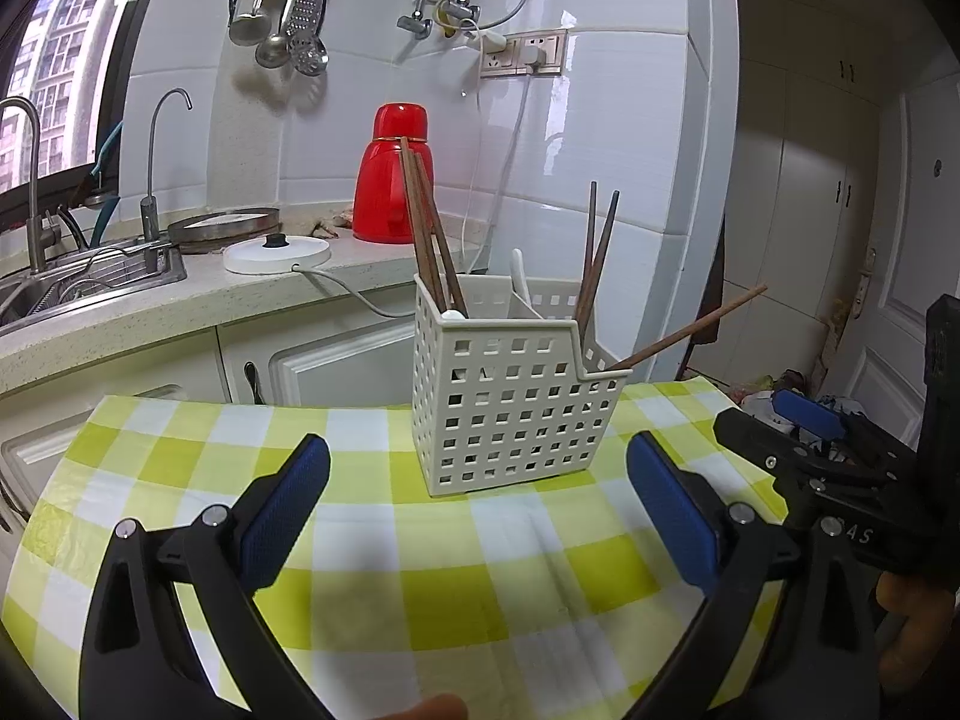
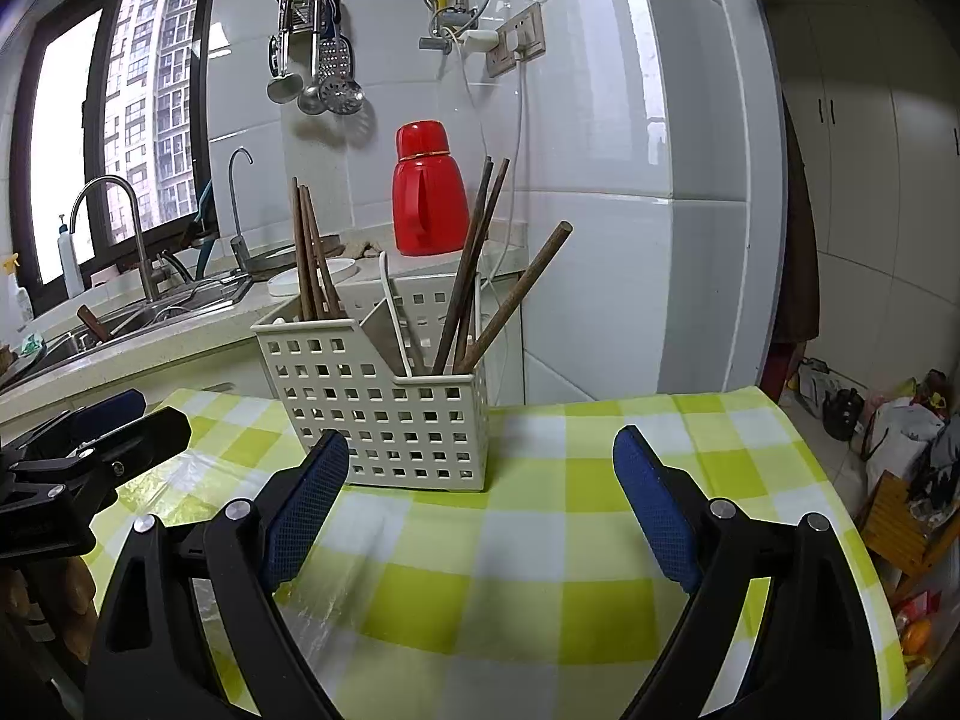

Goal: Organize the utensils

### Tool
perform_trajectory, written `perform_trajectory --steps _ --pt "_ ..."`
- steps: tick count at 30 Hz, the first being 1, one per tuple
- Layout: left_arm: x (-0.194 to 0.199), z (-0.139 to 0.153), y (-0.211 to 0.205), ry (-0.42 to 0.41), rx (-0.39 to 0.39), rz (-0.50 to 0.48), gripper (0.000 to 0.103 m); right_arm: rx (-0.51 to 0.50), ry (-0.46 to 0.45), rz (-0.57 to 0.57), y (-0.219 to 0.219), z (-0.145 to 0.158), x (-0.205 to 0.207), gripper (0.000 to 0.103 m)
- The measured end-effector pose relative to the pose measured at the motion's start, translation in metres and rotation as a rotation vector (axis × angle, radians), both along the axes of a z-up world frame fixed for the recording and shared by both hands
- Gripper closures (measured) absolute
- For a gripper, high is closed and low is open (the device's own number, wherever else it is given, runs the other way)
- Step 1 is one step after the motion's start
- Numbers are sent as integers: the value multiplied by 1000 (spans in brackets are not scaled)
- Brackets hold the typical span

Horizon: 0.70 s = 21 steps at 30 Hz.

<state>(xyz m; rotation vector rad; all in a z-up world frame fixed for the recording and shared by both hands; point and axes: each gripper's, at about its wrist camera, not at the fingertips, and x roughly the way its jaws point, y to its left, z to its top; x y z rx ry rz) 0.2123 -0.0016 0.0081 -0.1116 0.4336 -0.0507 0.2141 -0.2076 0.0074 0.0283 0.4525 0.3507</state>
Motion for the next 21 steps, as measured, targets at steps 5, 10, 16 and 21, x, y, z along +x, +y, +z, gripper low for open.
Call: perform_trajectory --steps 5,10,16,21 --pt "0 0 0 0 1 1 7 -1 -2 -2 0 0 -1 19" --pt "0 0 0 0 0 0 7 -2 -1 -1 0 0 -1 19" --pt "0 0 0 0 -2 0 7 1 0 0 0 1 -1 19" --pt "0 0 0 1 -1 -2 6 1 -2 1 0 1 -2 19"
